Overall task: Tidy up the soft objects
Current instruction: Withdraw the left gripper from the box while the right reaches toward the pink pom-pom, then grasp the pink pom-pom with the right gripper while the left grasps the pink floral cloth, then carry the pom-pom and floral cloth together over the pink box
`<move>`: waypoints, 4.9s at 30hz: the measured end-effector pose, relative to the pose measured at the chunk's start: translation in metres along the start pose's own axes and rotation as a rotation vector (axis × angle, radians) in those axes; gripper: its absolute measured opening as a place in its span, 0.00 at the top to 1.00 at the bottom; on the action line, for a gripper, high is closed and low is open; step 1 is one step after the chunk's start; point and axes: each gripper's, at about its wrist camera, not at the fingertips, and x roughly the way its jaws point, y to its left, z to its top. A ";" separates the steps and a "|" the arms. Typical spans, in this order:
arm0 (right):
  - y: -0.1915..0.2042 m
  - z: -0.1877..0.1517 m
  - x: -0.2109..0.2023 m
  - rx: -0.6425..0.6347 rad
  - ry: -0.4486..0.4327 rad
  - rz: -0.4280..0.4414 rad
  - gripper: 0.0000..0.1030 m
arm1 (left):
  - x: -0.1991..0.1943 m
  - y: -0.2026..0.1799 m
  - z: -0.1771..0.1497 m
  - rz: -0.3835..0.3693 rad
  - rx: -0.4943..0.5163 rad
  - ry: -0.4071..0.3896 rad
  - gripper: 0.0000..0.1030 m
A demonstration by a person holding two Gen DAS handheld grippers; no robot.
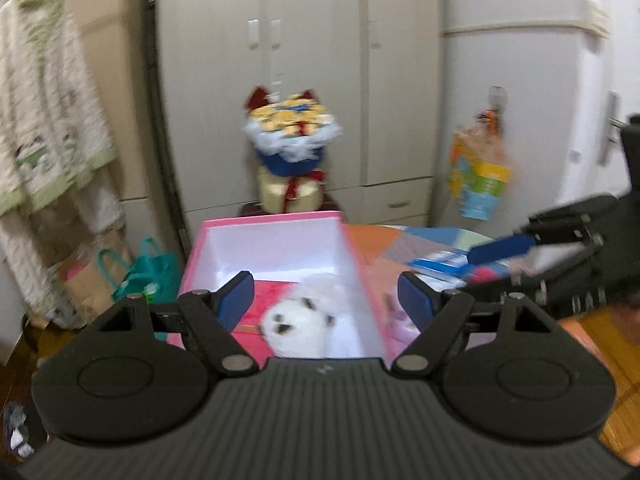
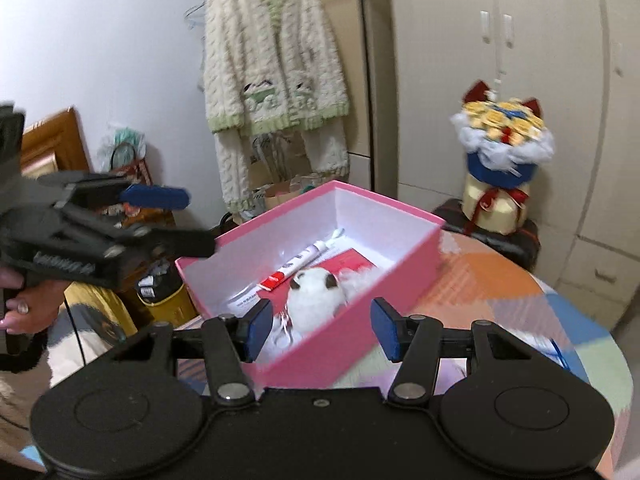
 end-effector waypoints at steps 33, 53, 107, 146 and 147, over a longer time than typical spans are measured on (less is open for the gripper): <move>-0.099 -0.126 -0.057 0.180 -0.071 -0.185 0.38 | 0.098 -0.158 -0.093 -0.158 0.210 0.039 0.29; -0.215 -0.110 0.041 0.270 -0.084 -0.176 0.37 | 0.248 -0.176 -0.057 -0.177 0.239 0.217 0.37; -0.065 -0.164 -0.011 0.265 0.100 -0.196 0.56 | 0.098 -0.115 -0.093 -0.364 -0.003 0.130 0.89; 0.035 0.021 0.055 -0.027 -0.041 -0.027 0.55 | 0.014 0.028 0.001 -0.019 -0.083 -0.073 0.89; 0.031 0.026 0.064 -0.030 -0.041 -0.026 0.55 | 0.024 0.032 0.005 0.002 -0.091 -0.073 0.89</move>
